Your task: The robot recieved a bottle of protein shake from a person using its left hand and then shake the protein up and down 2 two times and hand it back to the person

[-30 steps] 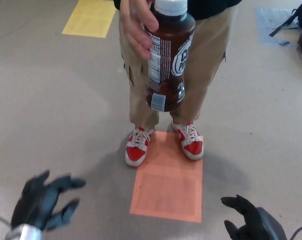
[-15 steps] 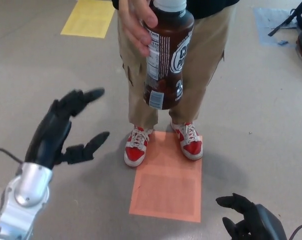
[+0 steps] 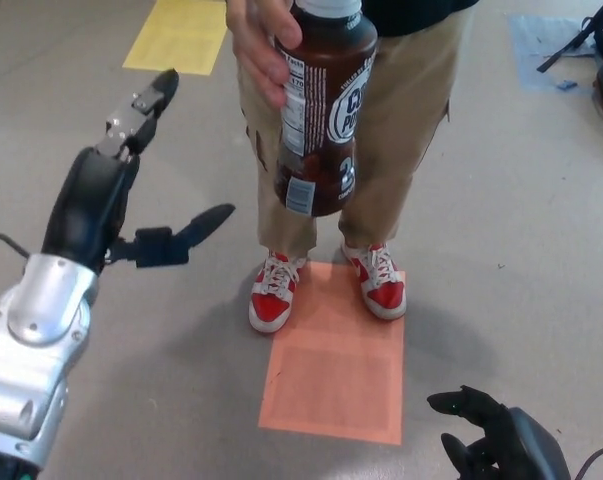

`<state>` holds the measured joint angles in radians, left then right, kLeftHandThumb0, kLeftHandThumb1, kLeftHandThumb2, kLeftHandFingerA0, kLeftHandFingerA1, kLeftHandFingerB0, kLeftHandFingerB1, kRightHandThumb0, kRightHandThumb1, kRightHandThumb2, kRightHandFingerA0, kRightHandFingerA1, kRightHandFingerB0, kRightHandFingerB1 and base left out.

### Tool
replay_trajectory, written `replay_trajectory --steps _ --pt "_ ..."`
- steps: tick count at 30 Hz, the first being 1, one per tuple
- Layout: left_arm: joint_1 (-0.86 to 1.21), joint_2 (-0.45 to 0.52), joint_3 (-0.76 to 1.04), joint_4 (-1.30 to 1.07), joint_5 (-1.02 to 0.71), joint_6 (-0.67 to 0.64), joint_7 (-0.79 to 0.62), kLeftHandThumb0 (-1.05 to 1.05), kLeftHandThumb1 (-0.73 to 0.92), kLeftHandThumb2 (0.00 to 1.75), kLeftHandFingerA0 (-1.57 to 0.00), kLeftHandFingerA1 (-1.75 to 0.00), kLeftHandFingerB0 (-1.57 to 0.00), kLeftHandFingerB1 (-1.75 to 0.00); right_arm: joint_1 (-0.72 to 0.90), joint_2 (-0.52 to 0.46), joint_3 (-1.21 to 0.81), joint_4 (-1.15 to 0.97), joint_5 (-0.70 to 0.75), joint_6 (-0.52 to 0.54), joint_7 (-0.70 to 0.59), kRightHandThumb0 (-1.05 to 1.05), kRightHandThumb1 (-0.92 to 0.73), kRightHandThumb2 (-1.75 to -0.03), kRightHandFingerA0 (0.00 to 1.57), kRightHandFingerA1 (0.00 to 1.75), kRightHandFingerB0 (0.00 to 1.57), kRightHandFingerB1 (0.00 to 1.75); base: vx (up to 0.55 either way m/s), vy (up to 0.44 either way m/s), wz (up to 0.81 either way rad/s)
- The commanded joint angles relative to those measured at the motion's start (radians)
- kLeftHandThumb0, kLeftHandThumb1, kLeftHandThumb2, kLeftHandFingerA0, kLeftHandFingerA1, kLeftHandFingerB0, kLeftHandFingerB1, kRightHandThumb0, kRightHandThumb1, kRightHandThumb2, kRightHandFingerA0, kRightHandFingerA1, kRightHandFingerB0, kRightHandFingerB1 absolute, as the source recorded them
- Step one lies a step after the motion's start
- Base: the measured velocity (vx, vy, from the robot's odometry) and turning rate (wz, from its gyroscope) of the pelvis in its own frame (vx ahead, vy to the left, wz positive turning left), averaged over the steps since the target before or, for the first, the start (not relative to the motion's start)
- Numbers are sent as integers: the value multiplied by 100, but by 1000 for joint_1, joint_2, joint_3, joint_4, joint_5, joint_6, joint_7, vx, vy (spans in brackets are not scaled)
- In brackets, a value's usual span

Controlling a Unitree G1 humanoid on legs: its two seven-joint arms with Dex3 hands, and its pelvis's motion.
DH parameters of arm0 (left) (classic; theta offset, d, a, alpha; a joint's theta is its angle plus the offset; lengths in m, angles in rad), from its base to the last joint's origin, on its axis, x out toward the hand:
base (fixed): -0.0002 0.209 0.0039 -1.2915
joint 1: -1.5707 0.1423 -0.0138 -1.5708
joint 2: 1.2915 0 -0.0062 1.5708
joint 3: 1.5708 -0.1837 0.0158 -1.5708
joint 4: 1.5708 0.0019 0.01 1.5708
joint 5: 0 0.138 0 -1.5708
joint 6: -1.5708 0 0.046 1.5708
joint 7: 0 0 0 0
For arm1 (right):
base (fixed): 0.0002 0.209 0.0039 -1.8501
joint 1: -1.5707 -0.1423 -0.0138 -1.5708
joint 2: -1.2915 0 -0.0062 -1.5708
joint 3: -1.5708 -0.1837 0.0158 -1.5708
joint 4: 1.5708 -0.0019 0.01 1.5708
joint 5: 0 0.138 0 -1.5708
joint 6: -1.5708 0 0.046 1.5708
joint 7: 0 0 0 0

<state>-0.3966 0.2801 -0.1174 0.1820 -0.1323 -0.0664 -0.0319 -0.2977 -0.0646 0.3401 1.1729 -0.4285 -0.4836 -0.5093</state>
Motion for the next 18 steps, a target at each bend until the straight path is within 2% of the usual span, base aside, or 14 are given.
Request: replay_trajectory --steps 1,7,13,18 --pt "-250 37 96 -194 -648 920 -240 -66 50 61 0 -4 0 0 -5 -11 -11 42 -12 -98 -73 -27 -76 -65 99 55 62 46 0 0 0" --pt "-272 -1 53 -214 -600 970 -200 -79 54 57 0 0 0 0 6 -21 13 41 -45 -109 -118 -26 -77 -63 98 58 62 45 0 0 0" --pt "-284 -40 7 -218 -565 1037 -178 -82 57 58 0 0 0 0 17 -15 5 36 -34 -115 -123 -24 -71 -63 99 57 63 46 0 0 0" --pt "-240 -67 -34 -233 -554 1058 -183 -79 56 58 0 0 0 0 43 -20 5 37 -28 -139 -105 -24 -72 -63 98 58 61 46 0 0 0"
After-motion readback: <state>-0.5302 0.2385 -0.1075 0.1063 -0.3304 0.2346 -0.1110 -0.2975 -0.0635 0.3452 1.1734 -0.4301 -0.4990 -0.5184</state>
